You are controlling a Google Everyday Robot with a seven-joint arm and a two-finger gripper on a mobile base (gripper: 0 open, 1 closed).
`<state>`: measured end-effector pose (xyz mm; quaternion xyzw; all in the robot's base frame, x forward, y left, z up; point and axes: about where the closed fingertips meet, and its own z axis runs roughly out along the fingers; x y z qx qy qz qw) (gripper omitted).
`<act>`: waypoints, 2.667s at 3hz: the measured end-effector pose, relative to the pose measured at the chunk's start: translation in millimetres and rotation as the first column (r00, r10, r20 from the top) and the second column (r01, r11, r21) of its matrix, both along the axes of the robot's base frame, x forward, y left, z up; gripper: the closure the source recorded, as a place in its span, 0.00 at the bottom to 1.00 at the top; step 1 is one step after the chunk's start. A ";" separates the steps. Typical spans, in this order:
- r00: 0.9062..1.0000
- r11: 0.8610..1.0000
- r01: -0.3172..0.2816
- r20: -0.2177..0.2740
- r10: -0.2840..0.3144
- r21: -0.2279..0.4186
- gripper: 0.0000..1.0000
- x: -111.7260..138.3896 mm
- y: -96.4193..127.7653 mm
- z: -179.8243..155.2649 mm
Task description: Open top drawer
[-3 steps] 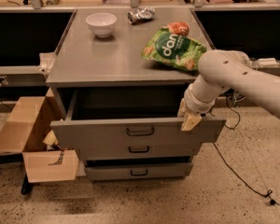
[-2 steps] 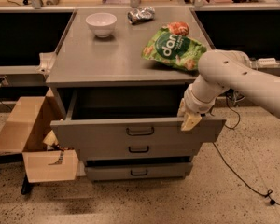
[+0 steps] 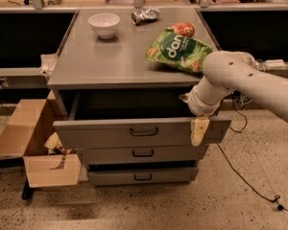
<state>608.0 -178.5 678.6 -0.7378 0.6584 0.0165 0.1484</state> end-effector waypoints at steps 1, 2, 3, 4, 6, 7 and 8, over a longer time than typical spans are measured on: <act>1.000 1.000 -0.001 -0.015 0.001 0.004 0.00 -5.1 -0.5 -2.3; 0.998 1.000 -0.005 -0.067 0.006 0.016 0.00 -22.4 -2.1 -9.5; 0.991 1.000 -0.007 -0.133 0.006 -0.002 0.00 -46.4 -1.2 -17.9; 0.982 1.000 -0.018 -0.187 0.015 -0.014 0.17 -64.8 0.8 -26.8; 0.988 0.999 -0.035 -0.149 0.031 -0.018 0.71 -100.4 5.4 2.5; 0.987 0.999 -0.033 -0.155 0.039 0.039 1.00 -135.0 19.1 1.2; 0.987 0.999 -0.034 -0.155 0.039 0.039 0.00 -135.0 17.2 1.4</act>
Offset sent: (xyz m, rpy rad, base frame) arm -0.0425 -0.0058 -0.0134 0.0298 0.1223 0.0074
